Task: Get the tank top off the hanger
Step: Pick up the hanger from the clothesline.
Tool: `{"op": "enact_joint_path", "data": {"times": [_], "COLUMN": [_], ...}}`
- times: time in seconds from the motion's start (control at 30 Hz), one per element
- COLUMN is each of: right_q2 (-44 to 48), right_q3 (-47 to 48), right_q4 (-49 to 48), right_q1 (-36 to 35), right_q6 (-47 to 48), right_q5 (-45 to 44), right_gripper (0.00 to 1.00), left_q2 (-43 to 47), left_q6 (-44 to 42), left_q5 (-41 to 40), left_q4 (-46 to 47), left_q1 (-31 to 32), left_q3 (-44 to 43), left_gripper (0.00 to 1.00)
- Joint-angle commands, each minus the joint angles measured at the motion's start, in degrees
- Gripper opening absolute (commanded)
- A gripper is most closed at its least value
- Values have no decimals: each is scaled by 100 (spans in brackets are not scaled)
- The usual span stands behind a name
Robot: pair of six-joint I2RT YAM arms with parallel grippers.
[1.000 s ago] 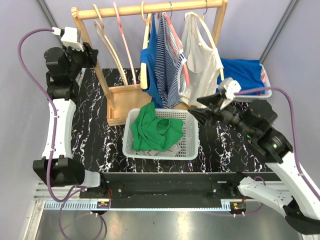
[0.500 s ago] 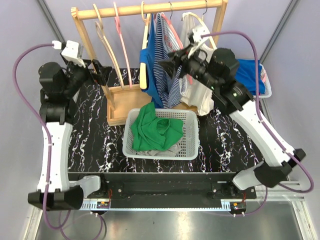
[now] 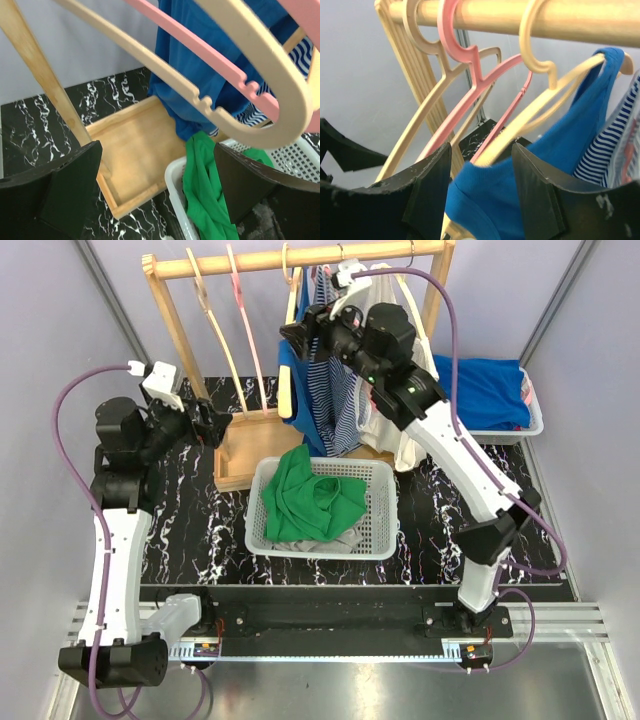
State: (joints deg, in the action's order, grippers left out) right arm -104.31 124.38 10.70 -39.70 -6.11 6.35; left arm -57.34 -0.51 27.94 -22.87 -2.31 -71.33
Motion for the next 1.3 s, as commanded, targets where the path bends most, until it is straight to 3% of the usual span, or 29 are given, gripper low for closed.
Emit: {"op": "enact_joint_path", "data": {"times": [0.0,0.3,0.6,0.9,1.27], "right_q2": [-457,-1152,-1311,-353,-791], "right_q3": [1095,1835,2039,773,1588], "right_q4": [291,960,1347,767,934], "right_q1": [-371,-573,-767,-767,-732], "right_q6": [224,971,1516,1911,2369], "right_q5": [-502,-2855,-3771,-4001,-3922], "right_gripper": [60,59,57,55,58], "left_q2": [294,320,259,232,241], "left_q6": [-159,-195,-256,-195,-212], "left_q5": [220,194,123,176,159], "left_q4": [222,222,196,257,363], "left_q1": [-7,11,99,107,125], "left_q3": [75,-30,-241,-188,-118], "left_gripper": [99,99,99,99,99]}}
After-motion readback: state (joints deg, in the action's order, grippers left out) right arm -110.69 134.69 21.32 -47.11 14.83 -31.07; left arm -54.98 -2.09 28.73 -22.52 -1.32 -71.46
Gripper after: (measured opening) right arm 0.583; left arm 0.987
